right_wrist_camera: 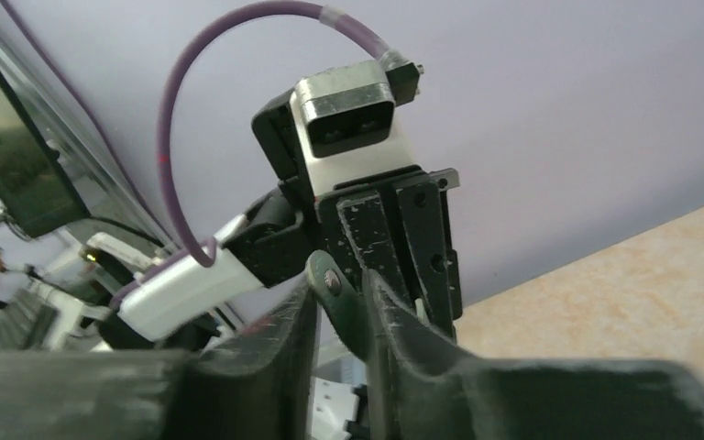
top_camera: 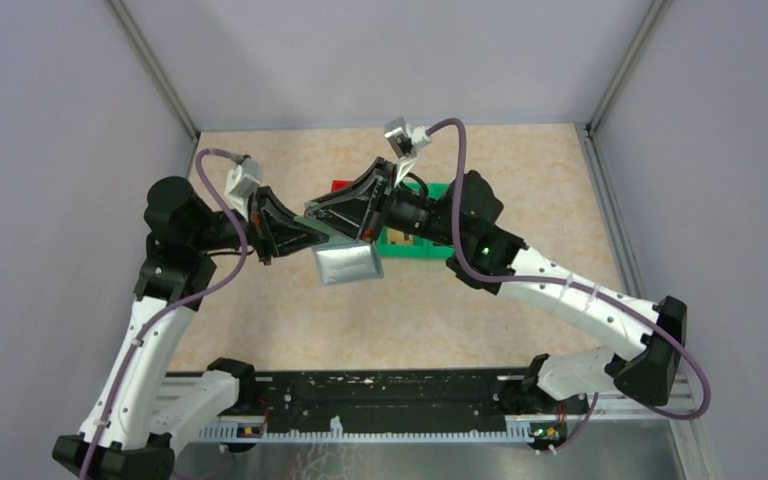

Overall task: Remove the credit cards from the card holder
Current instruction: Open the card holder.

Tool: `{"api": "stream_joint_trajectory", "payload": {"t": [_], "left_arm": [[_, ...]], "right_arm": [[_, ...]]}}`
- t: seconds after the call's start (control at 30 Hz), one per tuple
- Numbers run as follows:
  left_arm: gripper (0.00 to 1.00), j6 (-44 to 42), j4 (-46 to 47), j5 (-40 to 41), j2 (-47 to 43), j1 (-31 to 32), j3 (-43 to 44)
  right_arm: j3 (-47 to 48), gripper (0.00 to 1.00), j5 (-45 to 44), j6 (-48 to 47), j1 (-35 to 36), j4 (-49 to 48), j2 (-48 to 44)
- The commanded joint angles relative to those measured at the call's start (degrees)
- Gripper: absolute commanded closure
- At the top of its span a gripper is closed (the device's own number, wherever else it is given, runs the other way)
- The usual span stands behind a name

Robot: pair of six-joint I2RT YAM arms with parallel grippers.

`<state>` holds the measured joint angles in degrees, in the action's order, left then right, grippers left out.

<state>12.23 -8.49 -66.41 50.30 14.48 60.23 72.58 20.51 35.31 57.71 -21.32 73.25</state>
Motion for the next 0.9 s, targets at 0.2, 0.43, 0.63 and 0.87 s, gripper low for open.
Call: {"api": "stream_joint_trajectory", "payload": {"t": [0.2, 0.43, 0.63, 0.87], "left_arm": [[1.00, 22.47, 11.03, -2.01, 2.90, 0.29, 10.00], [1.00, 31.02, 16.06, -1.93, 3.29, 0.29, 11.20], [1.00, 33.67, 16.49, -2.69, 3.92, 0.29, 12.11], [1.00, 33.54, 15.36, -3.74, 4.20, 0.28, 12.74]], "right_arm": [[-5.86, 0.28, -0.01, -3.40, -9.10, 1.63, -13.71], [-21.78, 0.28, 5.17, 2.60, -19.70, 0.24, -26.48], [-28.38, 0.29, 11.07, 8.23, -20.03, -6.19, -26.96], [-31.83, 0.31, 15.76, 13.96, -20.02, -16.15, -24.26]]}}
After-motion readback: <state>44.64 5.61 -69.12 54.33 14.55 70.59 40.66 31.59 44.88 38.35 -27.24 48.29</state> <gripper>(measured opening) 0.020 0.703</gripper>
